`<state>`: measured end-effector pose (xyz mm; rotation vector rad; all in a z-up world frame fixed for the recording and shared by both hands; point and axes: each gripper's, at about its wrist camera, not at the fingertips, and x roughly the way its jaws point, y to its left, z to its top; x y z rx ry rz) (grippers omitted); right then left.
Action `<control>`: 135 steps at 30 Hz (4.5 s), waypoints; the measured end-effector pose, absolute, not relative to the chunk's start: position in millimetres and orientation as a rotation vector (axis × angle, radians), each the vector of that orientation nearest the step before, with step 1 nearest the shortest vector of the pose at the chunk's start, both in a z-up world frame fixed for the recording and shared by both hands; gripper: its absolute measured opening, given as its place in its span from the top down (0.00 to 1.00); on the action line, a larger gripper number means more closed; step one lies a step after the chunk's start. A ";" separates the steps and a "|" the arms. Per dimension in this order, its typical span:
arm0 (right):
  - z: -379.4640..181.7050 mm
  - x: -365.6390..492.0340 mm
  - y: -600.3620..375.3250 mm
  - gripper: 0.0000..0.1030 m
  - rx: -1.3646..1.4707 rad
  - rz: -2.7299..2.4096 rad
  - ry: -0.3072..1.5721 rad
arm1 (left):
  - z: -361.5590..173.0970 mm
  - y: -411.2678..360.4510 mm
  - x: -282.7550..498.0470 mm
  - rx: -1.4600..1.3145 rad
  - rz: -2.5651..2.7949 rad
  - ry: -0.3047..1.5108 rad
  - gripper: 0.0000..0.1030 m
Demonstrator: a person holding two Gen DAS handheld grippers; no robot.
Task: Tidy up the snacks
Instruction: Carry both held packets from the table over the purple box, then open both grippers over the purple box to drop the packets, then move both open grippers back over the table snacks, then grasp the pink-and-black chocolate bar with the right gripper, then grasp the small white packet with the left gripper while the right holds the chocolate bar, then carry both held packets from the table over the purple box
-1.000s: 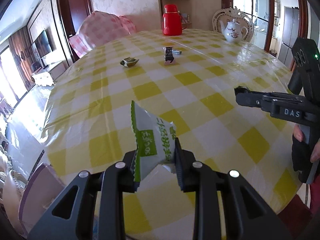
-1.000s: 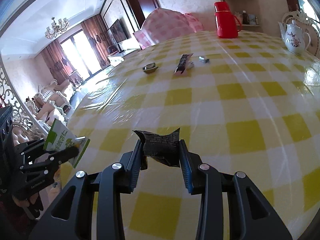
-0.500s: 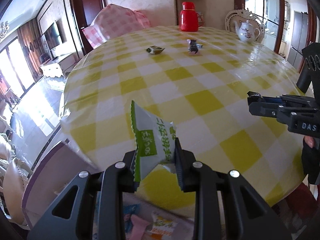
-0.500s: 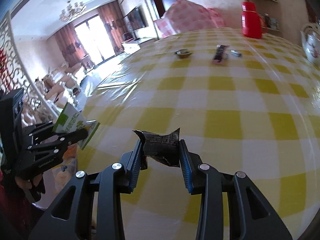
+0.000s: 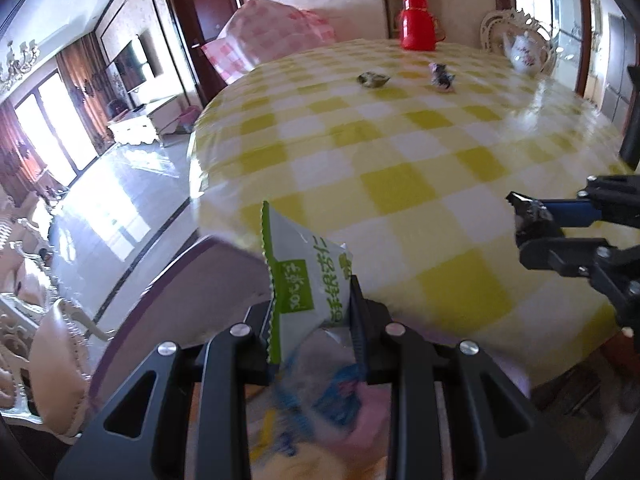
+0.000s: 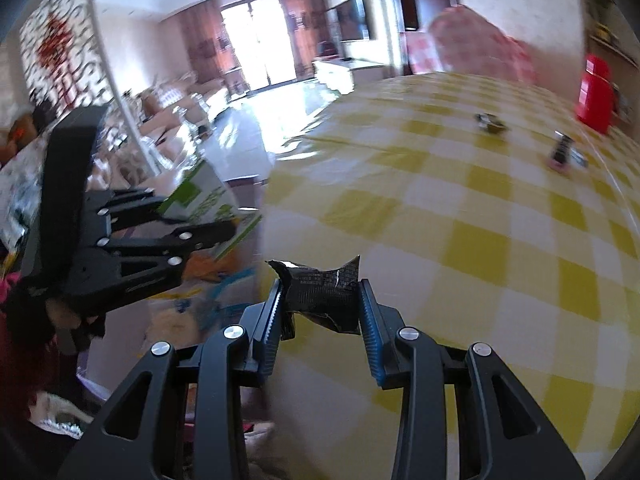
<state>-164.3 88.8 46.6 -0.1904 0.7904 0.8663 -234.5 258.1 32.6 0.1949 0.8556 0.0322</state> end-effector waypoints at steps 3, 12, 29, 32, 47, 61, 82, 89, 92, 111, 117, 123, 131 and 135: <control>47.4 -176.4 109.8 0.65 -0.232 0.916 0.786 | 29.8 274.1 -241.7 0.205 0.055 0.877 0.72; 38.9 -227.0 175.4 0.65 -0.380 1.107 0.791 | 21.9 324.4 -258.4 0.186 0.146 0.935 0.72; 51.1 -248.4 185.7 0.42 -0.294 1.269 0.708 | 14.4 338.8 -256.2 0.245 0.245 0.967 0.25; 50.1 -236.7 175.0 0.42 -0.262 1.233 0.731 | 13.5 332.8 -253.0 0.262 0.243 0.968 0.22; 52.8 -87.4 -4.9 0.28 0.079 0.624 0.747 | 66.0 241.4 -130.4 -0.129 -0.019 0.832 0.02; 22.8 70.2 -140.4 0.27 0.278 0.262 0.831 | 15.6 172.1 82.4 -0.484 0.139 0.708 0.02; 30.9 169.2 -67.9 0.76 0.048 0.197 0.783 | 10.9 207.5 89.2 -0.722 0.115 0.568 0.02; 35.5 102.5 -164.1 0.76 0.123 0.242 0.760 | 19.5 154.9 101.8 -0.484 -0.056 0.660 0.02; 24.4 101.3 -187.5 0.76 0.217 0.213 0.824 | 18.1 122.2 114.3 -0.373 -0.117 0.741 0.02; 34.0 100.7 -190.7 0.76 0.230 0.222 0.788 | 2.5 8.3 191.2 0.133 -0.268 0.877 0.80; 30.3 102.7 -190.9 0.76 0.216 0.210 0.793 | 12.6 2.2 161.9 0.137 -0.259 0.796 0.80; 22.8 106.2 -198.0 0.76 0.238 0.194 0.808 | 20.1 -4.0 118.5 0.134 -0.290 0.776 0.80; 22.7 100.2 -190.1 0.76 0.226 0.215 0.807 | 17.0 -14.6 59.3 0.214 -0.323 0.802 0.80; 22.1 95.4 -188.5 0.76 0.232 0.217 0.807 | 15.1 -14.7 35.1 0.241 -0.332 0.815 0.80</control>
